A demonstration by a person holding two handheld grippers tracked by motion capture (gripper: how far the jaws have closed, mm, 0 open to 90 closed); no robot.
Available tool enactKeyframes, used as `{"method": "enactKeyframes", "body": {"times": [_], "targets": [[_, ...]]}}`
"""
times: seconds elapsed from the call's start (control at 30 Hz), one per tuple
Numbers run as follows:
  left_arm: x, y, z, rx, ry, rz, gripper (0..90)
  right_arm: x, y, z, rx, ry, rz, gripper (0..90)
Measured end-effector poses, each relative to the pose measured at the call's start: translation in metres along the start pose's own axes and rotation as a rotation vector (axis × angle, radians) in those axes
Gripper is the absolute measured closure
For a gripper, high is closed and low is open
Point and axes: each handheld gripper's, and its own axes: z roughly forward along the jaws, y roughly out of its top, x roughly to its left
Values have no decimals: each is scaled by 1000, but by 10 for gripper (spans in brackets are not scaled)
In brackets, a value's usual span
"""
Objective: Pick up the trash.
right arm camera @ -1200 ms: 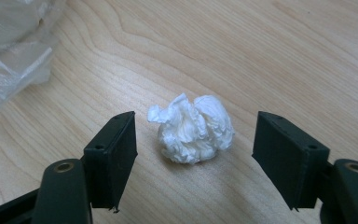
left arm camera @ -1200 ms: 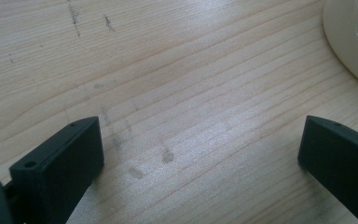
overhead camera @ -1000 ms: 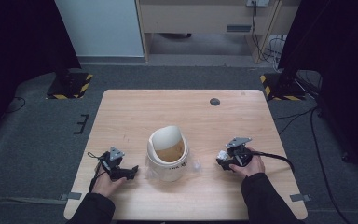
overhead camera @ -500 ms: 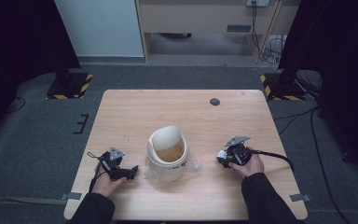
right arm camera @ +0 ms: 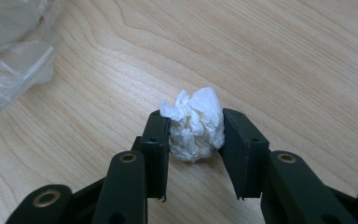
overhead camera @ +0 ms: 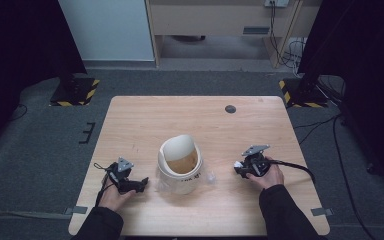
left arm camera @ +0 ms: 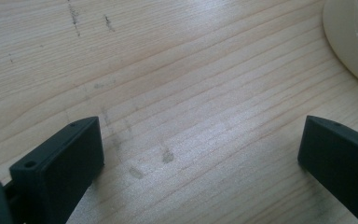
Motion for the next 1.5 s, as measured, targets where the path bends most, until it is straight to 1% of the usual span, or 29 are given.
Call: {"method": "enactKeyframes", "body": {"times": [0.23,0.4,0.43,0.6,0.67,0.7,0.73,0.77,0.9,0.93,1.07,1.13,1.2,1.23,1.27,1.37,1.47,1.5], "targets": [[0,0,0,0,0,0,0,-1,2,-4,-12,4,1,648],[0,0,0,0,0,0,0,-1,3,-7,-31,8,10,649],[0,0,0,0,0,0,0,-1,5,-10,-50,18,18,649],[0,0,0,0,0,0,0,-3,5,-15,-72,20,32,649],[0,0,0,0,0,0,0,-5,6,-19,-98,31,45,649],[0,0,0,0,0,0,0,-5,6,-19,-98,31,45,649],[0,0,0,0,0,0,0,-5,7,-23,-113,38,54,649],[0,0,0,0,0,0,0,-5,7,-23,-113,38,54,649],[0,0,0,0,0,0,0,-6,8,-30,-143,37,56,649],[0,0,0,0,0,0,0,-5,9,-32,-145,41,61,649],[0,0,0,0,0,0,0,-2,12,-38,-175,44,53,648],[0,0,0,0,0,0,0,-1,13,-40,-181,45,53,649],[0,0,0,0,0,0,0,1,15,-45,-204,50,54,649],[0,0,0,0,0,0,0,1,15,-45,-204,50,54,649],[0,0,0,0,0,0,0,0,17,-49,-222,51,53,649],[0,0,0,0,0,0,0,0,18,-53,-235,49,56,649],[0,0,0,0,0,0,0,-2,20,-62,-268,49,59,649],[0,0,0,0,0,0,0,-2,20,-62,-268,49,59,649]]}}
